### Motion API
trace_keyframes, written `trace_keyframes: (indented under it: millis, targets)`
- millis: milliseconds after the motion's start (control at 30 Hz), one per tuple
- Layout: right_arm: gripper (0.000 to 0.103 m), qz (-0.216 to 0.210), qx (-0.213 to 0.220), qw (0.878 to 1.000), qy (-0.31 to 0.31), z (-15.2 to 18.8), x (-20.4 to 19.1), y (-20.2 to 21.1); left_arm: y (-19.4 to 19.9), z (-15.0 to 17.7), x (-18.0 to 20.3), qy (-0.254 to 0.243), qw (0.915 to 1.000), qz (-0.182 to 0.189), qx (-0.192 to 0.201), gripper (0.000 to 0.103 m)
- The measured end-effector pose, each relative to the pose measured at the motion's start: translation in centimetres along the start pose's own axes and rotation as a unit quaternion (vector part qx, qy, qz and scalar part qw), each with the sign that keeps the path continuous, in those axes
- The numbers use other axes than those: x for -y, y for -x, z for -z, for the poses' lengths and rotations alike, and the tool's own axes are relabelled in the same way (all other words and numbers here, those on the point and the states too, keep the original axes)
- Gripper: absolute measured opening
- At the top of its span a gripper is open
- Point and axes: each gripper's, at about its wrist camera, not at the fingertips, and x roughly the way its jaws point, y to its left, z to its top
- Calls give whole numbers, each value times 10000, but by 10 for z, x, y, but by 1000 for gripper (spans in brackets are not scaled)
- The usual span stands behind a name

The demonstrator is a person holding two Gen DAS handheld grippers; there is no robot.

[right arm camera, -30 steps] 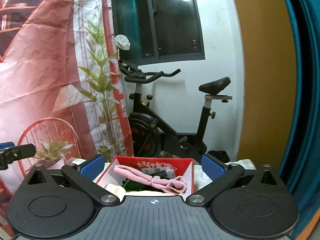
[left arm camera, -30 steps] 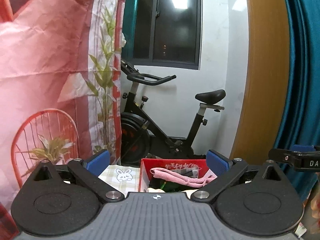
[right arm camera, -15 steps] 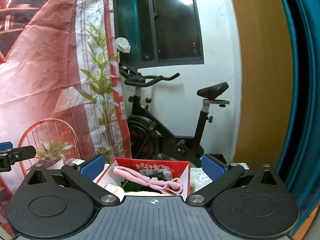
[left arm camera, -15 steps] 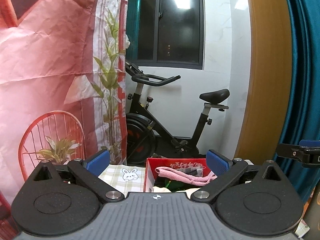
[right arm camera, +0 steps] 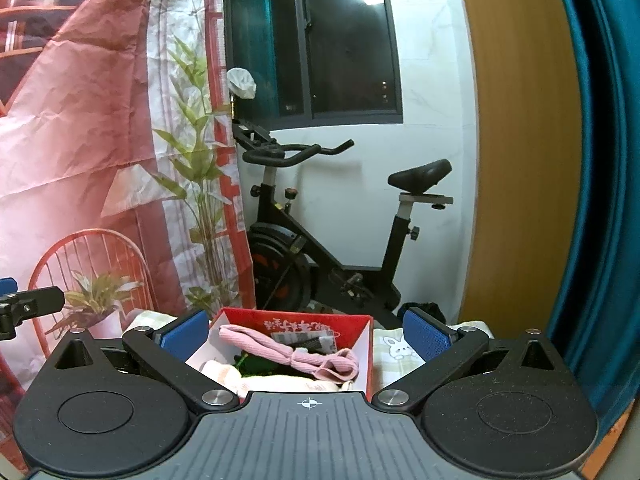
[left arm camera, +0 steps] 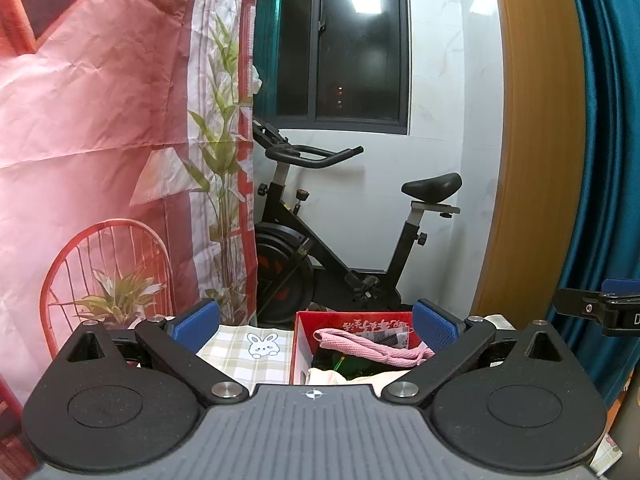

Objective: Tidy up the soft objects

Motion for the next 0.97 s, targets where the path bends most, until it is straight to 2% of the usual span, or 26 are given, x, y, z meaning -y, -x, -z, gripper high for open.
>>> trace_keyframes:
  millis: [967]
  targets:
    - [103,133,-101,9999,4,2,-1,-9,1,2,-2,7,10000,12,-35,103]
